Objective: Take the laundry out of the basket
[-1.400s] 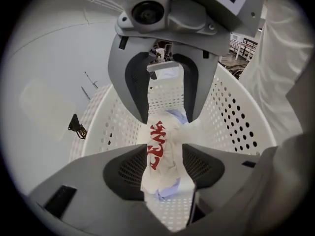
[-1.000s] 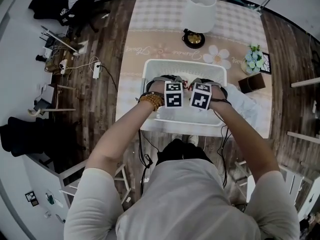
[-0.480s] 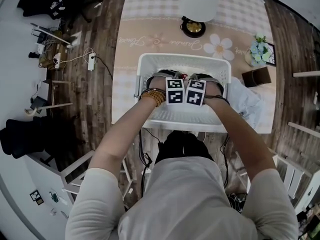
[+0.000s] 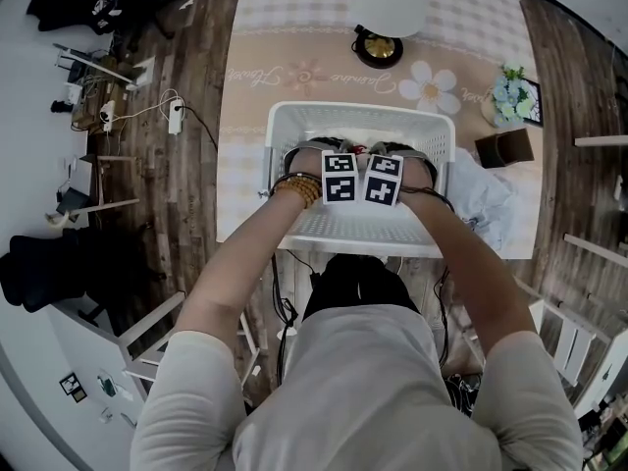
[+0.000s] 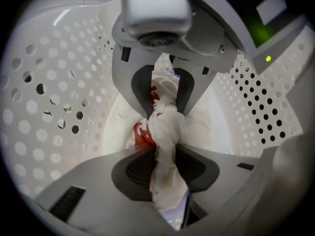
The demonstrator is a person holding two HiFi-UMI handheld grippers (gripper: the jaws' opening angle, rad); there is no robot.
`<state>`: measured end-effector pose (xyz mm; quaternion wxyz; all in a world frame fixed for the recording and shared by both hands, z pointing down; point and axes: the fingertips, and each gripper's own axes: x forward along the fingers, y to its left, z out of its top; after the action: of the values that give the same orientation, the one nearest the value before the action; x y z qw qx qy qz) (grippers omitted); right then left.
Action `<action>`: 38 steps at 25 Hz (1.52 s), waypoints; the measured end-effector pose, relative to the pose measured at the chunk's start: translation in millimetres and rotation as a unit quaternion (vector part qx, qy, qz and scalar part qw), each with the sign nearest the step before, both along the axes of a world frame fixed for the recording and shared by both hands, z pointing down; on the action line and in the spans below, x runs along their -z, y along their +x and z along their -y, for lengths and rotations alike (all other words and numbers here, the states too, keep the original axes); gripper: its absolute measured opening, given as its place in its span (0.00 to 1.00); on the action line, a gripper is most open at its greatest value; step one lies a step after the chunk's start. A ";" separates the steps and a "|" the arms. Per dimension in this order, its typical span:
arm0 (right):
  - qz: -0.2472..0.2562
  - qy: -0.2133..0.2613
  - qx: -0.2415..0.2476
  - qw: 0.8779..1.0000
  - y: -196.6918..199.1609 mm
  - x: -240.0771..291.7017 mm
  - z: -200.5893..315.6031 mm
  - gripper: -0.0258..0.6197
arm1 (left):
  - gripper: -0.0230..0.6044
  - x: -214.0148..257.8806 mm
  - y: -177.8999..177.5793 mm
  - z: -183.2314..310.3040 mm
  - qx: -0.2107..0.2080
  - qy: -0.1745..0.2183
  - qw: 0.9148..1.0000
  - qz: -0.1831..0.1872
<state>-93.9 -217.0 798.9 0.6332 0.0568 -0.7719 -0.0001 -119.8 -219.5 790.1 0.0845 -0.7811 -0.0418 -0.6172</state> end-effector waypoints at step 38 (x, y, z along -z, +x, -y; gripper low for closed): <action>0.066 0.103 0.033 0.992 -0.3 276.3 -11.5 0.23 | 0.13 268.8 -0.5 -13.1 0.085 0.034 0.995 -0.027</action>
<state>-94.3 -205.5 522.6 0.5712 0.0962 -0.8094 -0.0971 -120.3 -206.4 521.3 0.0587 -0.7946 0.0480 -0.6023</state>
